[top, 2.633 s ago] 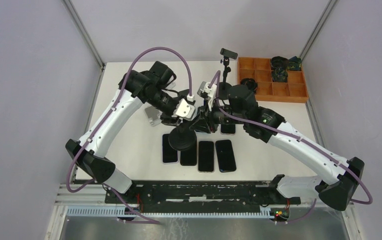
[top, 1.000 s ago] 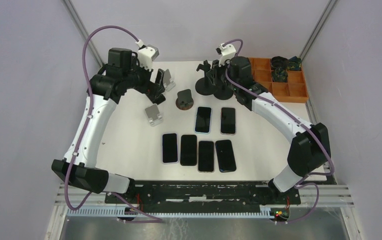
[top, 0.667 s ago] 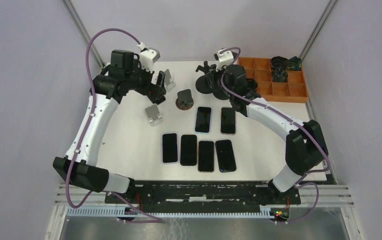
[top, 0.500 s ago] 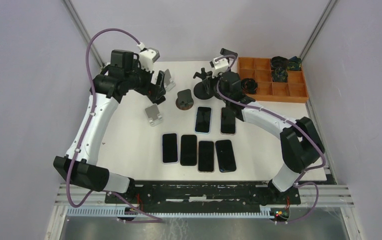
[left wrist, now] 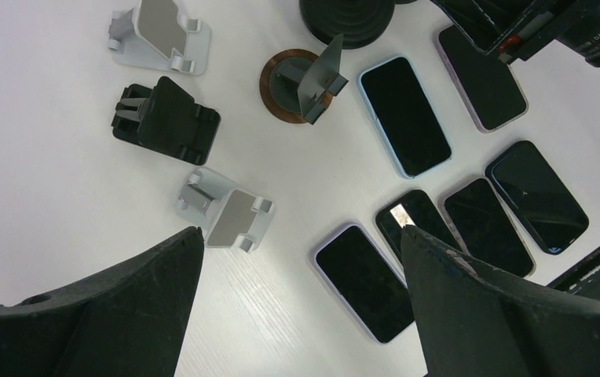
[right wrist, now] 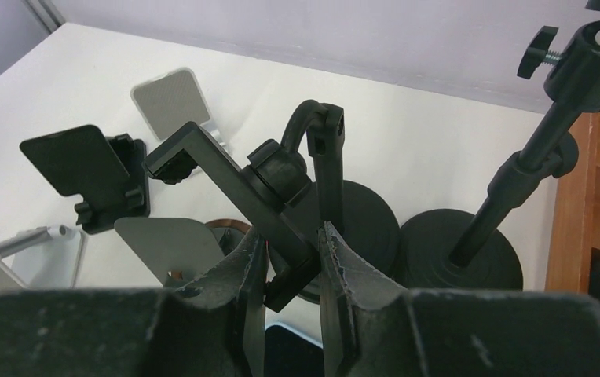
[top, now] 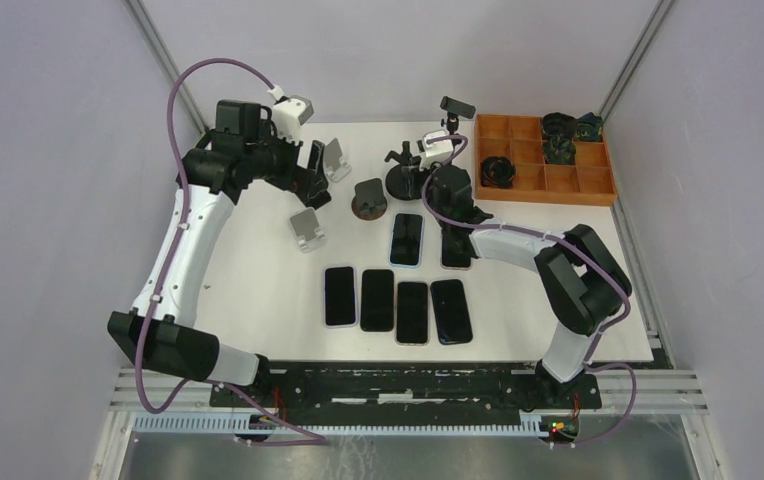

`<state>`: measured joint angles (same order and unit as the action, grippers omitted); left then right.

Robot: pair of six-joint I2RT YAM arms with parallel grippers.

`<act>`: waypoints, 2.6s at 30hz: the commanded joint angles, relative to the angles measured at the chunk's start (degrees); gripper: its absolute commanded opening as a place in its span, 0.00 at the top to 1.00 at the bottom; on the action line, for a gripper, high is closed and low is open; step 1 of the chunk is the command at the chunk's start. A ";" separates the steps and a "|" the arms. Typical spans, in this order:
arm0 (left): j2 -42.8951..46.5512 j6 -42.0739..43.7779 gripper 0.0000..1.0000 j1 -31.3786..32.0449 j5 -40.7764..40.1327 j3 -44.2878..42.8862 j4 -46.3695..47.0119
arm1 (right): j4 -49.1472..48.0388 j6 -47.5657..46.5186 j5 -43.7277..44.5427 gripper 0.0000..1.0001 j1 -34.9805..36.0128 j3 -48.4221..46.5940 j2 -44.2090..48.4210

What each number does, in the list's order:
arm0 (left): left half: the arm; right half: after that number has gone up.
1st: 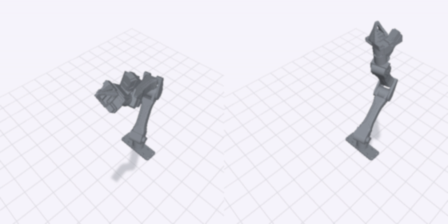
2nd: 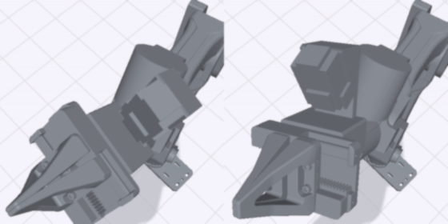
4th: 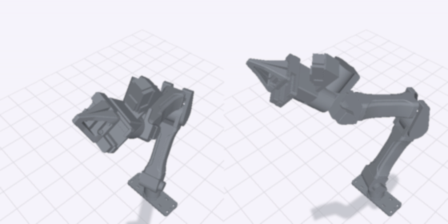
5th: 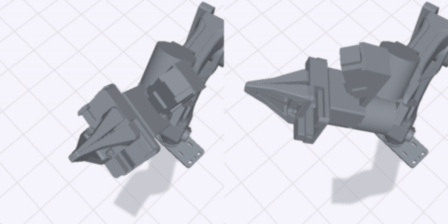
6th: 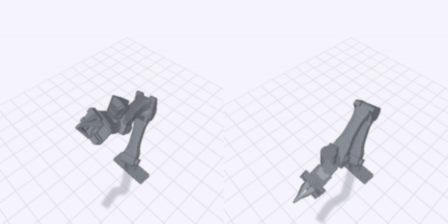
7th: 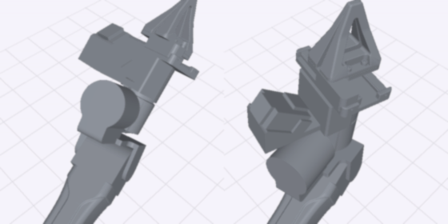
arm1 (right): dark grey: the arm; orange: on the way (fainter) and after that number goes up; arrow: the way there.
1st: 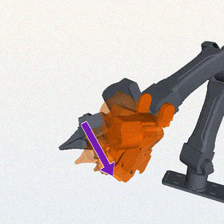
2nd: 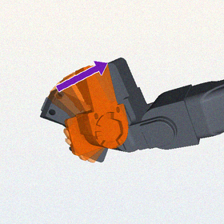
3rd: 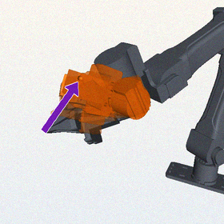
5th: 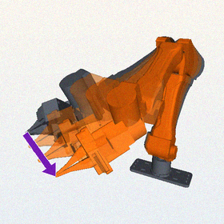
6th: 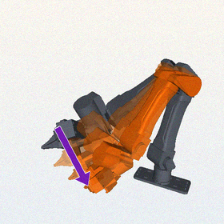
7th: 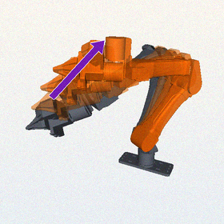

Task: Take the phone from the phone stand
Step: Place the phone stand at the center of the board, then reset both arms

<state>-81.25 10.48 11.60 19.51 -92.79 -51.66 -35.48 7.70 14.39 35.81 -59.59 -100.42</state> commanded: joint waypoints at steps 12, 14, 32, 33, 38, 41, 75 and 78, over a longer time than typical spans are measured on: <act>-0.54 0.55 0.00 -0.74 2.44 0.25 1.54 | -16.84 4.69 3.39 1.00 0.82 -4.48 -7.29; -0.49 0.51 0.00 -0.85 2.75 0.53 1.83 | -16.43 4.59 3.60 1.00 1.00 -4.44 -7.68; -1.76 3.90 0.00 -6.36 5.27 -1.27 -5.76 | -6.66 -3.14 7.24 0.02 0.86 7.36 8.71; -1.80 3.97 0.00 -7.46 5.47 -0.77 -5.84 | -6.15 -2.62 7.44 0.02 0.87 9.94 11.08; -0.27 4.13 0.00 -11.14 2.92 5.98 -0.80 | 1.20 2.34 9.61 0.02 0.66 20.92 23.27; 1.58 4.63 0.00 -12.76 0.16 13.61 5.26 | 5.86 4.77 11.53 0.02 -0.89 28.50 32.71; -1.94 -12.27 0.00 -14.58 4.45 63.45 96.33 | -39.76 -7.24 38.07 0.02 -25.19 67.52 31.72; -0.32 -12.65 0.00 -14.59 2.82 65.28 97.63 | -39.82 -9.08 36.46 0.02 -25.21 65.58 28.73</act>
<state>-82.89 1.61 -2.57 25.10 -29.58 37.85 -65.98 2.09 53.58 10.94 -0.60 -69.08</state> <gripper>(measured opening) 0.997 0.979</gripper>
